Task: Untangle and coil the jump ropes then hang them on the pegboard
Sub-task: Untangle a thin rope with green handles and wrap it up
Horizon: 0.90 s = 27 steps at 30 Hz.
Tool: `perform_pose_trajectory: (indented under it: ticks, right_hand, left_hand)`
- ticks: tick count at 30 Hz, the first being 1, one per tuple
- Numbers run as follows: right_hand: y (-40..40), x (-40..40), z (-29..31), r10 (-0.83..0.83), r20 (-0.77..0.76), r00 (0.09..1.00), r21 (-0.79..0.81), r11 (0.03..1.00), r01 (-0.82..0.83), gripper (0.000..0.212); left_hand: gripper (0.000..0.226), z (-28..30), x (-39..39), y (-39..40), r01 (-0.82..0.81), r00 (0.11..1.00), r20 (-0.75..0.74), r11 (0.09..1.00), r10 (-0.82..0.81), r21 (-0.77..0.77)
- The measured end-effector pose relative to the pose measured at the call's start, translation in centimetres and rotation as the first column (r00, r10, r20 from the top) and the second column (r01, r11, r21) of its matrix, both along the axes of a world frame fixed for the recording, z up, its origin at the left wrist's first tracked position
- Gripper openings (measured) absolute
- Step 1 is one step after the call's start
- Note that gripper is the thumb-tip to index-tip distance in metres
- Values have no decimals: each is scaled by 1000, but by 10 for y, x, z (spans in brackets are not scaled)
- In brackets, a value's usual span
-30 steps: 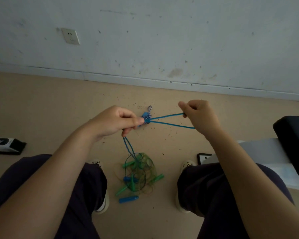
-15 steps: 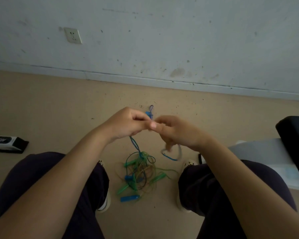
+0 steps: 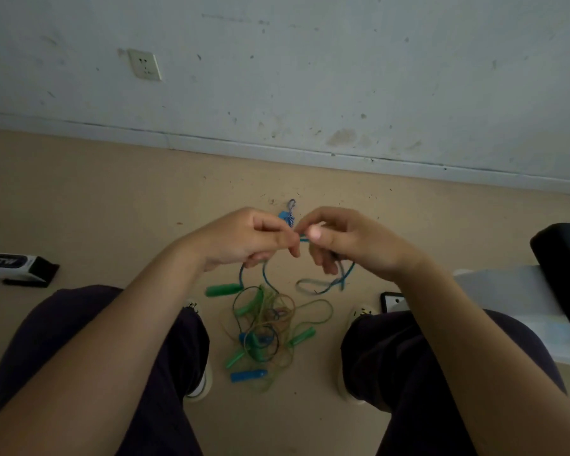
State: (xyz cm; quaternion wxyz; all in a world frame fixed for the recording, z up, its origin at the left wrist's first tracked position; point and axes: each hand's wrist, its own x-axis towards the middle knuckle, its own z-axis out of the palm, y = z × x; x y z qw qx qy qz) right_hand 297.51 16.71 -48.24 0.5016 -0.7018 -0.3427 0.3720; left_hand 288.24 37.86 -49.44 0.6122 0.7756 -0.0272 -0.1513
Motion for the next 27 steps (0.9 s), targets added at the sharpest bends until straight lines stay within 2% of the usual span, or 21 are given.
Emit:
perform_pose_trajectory:
  ticks: [2,4,5,7,9,11,12,14,17,20,23,27]
  right_hand:
    - [3,-4,-1,64,56,996,-121,991,-57,44]
    - [3,-3,-1,53,154,987,-222,975,-17,33]
    - [2,-1,0,19,201,979,-218,976,26,29]
    - [-3,7,2,-136,234,963,-106,981,165,28]
    - [-13,18,5,-343,184,921,25,939,344,29]
    - [-21,27,7,-414,193,890,47,910,413,30]
    - [-22,27,7,-400,214,891,31,915,403,30]
    - [-19,23,5,-351,186,917,15,935,355,31]
    - [-5,8,1,-241,121,963,21,971,240,30]
    - [6,-4,-3,-135,149,980,-14,990,139,17]
    - [6,2,-2,-244,180,953,24,970,244,25]
    - [0,11,-3,-351,228,908,-1,933,360,28]
  left_hand:
    - [36,-4,3,-7,2,1000,-25,999,-1,49]
    - [32,-4,5,-6,-7,1000,-28,995,10,103]
    - [27,-4,5,-3,-13,1000,-26,991,17,134]
    - [22,-2,5,11,-37,999,-26,976,44,214]
    - [21,1,3,25,-95,995,-10,952,103,290]
    - [22,1,1,36,-197,980,66,915,186,352]
    - [22,1,1,38,-247,969,101,913,226,326]
    - [21,2,1,33,-285,956,121,944,267,165]
    - [26,2,1,15,-183,981,68,983,182,16]
    - [32,-2,3,-1,-80,996,28,997,80,-19]
    - [22,-2,5,2,-57,998,4,996,57,69]
    - [42,-2,6,8,-76,993,-93,997,75,1]
